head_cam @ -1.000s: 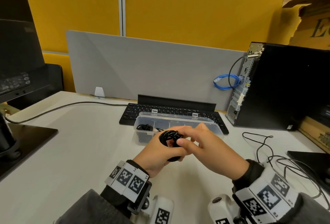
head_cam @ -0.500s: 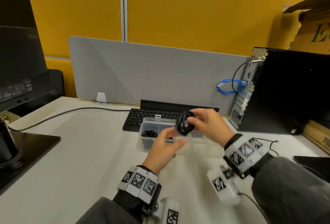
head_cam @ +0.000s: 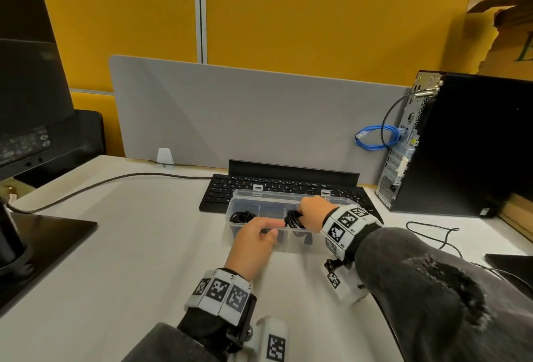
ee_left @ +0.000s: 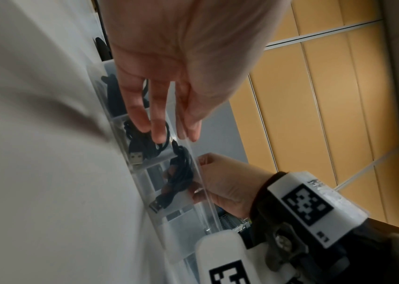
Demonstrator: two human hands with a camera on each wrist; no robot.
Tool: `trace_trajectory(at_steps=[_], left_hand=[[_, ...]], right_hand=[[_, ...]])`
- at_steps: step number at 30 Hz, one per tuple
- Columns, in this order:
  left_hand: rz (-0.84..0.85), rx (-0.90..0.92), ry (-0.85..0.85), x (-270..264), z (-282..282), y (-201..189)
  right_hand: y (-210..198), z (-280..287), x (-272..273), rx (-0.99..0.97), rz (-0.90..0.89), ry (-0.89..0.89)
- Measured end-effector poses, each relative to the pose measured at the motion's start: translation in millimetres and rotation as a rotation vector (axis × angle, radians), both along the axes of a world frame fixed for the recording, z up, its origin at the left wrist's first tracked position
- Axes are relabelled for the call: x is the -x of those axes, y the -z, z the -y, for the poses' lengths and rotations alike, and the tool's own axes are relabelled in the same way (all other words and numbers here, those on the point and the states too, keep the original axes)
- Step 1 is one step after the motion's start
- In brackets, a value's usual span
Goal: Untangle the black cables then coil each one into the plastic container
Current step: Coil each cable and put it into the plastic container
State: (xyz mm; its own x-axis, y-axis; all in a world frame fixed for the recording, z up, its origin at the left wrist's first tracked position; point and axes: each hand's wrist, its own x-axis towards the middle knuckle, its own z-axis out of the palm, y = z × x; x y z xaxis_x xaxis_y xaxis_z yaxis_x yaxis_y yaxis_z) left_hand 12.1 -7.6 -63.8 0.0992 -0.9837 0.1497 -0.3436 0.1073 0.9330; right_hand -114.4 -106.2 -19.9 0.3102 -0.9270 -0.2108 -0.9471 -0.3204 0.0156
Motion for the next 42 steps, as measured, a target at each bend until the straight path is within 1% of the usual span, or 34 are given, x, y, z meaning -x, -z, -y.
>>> trace_trajectory(at_steps=[10, 12, 15, 16, 18, 21, 23, 24, 26, 29, 32, 33, 34, 36, 40, 42], left_hand=[[0.038, 0.020, 0.007, -2, 2, -5], [0.069, 0.022, -0.011, -4, 3, -5], [0.176, -0.005, -0.035, -7, 8, -5], [0.236, -0.037, -0.021, -7, 10, -6], [0.348, -0.091, 0.046, -5, 14, -9], [0.446, -0.078, 0.080, 0, 17, -15], [0.484, -0.071, 0.071, 2, 17, -16], [0.506, -0.074, 0.066, 2, 18, -16], [0.542, -0.083, 0.049, 1, 18, -16], [0.548, -0.078, 0.035, 1, 19, -18], [0.493, -0.080, 0.011, 0, 20, -17], [0.477, -0.083, 0.003, 0, 20, -16], [0.468, -0.089, -0.001, 0, 20, -15], [0.462, -0.093, -0.004, -1, 20, -14], [0.449, -0.087, -0.001, -1, 20, -14], [0.442, -0.080, -0.002, -1, 20, -15]], right_hand=[[-8, -4, 1, 0.056, -0.085, -0.076], [-6, -4, 5, 0.057, -0.029, -0.103], [-2, -6, 18, 0.071, 0.203, -0.164], [-2, -6, 22, 0.066, 0.238, -0.184], [0, -4, 27, 0.061, 0.241, -0.193], [0, -2, 27, 0.121, 0.159, -0.198], [-1, -3, 27, 0.148, 0.014, -0.262], [-2, -4, 27, 0.143, -0.054, -0.301], [-5, -4, 29, 0.104, -0.098, -0.349], [-5, 1, 34, -0.010, -0.020, -0.320], [-3, 2, 39, -0.089, -0.027, -0.324], [-2, 2, 41, -0.107, -0.002, -0.314], [-1, 1, 43, -0.154, 0.062, -0.286], [-1, 2, 44, -0.186, 0.160, -0.248], [-2, 1, 36, -0.130, 0.142, -0.224], [0, 0, 34, -0.070, 0.164, -0.167]])
